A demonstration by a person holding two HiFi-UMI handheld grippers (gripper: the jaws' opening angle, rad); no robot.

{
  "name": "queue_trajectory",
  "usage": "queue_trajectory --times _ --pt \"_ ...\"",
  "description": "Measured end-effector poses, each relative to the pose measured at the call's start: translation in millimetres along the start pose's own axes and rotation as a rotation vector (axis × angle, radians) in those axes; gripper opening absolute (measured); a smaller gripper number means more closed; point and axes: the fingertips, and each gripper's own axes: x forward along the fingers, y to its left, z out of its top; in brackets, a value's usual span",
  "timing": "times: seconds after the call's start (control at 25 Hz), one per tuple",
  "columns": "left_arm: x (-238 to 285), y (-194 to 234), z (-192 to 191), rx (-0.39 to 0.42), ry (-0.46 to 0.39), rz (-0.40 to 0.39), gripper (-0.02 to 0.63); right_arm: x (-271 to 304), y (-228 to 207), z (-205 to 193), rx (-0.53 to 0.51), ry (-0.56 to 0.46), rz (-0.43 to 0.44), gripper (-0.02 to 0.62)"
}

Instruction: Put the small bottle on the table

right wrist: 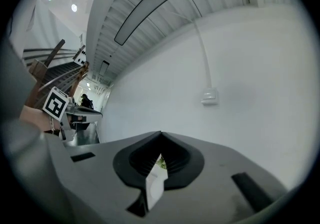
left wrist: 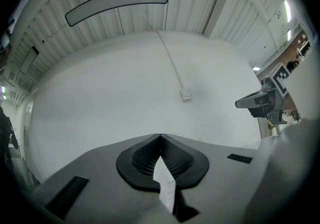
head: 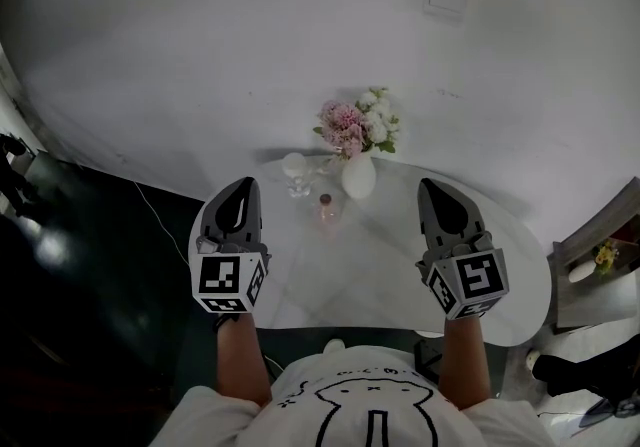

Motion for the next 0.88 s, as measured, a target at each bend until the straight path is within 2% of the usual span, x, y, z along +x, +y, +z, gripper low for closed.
queue_trajectory --times 0.28,0.48,0.88 --pt "-2.9 3.3 7.0 0.013 0.002 0.006 0.005 -2.8 1.4 7.7 -0.005 -0.008 -0.013 -0.009" --pt "-5.2 6.3 11.0 -0.03 -0.008 0.009 0.005 -6.8 1.5 10.5 -0.011 -0.01 -0.021 -0.009" --pt "-5.4 1.8 11.8 -0.033 -0.011 -0.003 0.005 -14.3 -5.3 5.0 0.004 0.002 -0.047 -0.009"
